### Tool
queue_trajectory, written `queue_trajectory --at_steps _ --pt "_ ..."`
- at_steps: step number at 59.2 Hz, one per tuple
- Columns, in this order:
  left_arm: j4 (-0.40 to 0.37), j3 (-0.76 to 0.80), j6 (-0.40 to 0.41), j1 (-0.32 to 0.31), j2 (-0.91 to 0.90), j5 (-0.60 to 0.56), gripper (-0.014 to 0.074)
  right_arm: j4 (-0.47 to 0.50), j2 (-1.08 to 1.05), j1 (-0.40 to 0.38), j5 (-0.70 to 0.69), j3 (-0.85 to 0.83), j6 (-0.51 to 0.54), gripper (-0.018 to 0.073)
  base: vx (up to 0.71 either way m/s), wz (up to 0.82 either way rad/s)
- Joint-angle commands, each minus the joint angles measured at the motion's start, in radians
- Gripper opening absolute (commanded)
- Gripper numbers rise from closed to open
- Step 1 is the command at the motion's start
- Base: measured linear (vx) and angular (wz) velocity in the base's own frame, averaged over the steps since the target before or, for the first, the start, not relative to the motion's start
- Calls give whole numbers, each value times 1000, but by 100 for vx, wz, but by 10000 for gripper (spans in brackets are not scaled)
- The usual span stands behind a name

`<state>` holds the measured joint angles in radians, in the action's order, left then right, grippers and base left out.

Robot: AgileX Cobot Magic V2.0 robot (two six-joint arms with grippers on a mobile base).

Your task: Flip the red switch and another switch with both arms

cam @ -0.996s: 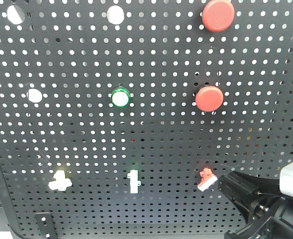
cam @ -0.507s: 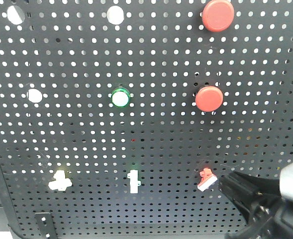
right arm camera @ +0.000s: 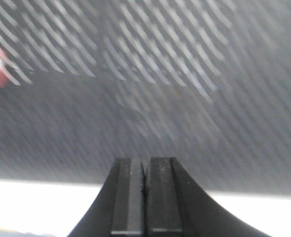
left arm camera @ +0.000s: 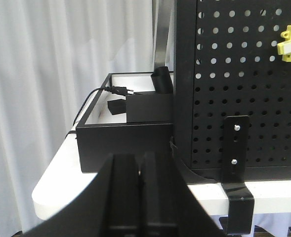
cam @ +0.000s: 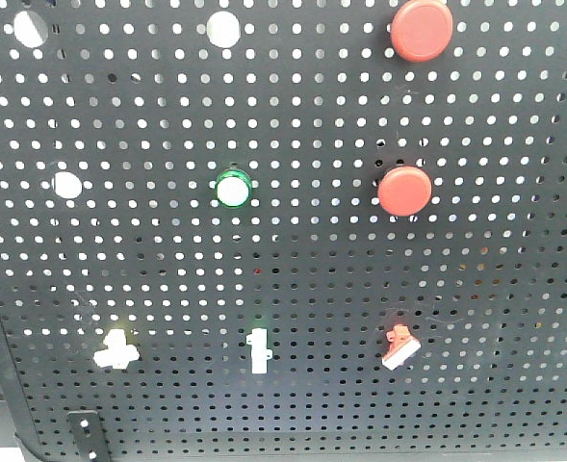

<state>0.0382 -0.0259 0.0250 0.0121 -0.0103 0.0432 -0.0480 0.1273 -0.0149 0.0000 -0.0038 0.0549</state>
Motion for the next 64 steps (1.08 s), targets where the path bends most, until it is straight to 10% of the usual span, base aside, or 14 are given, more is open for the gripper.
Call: queue_trajectory --at_steps 1,64 --pt "0 -20 10 -3 -8 -85 2 10 -81 -27 -64 48 1 -6 0 0" --pt "0 -20 10 -2 -8 -81 2 -57 -146 -24 93 40 9 -6 0 0"
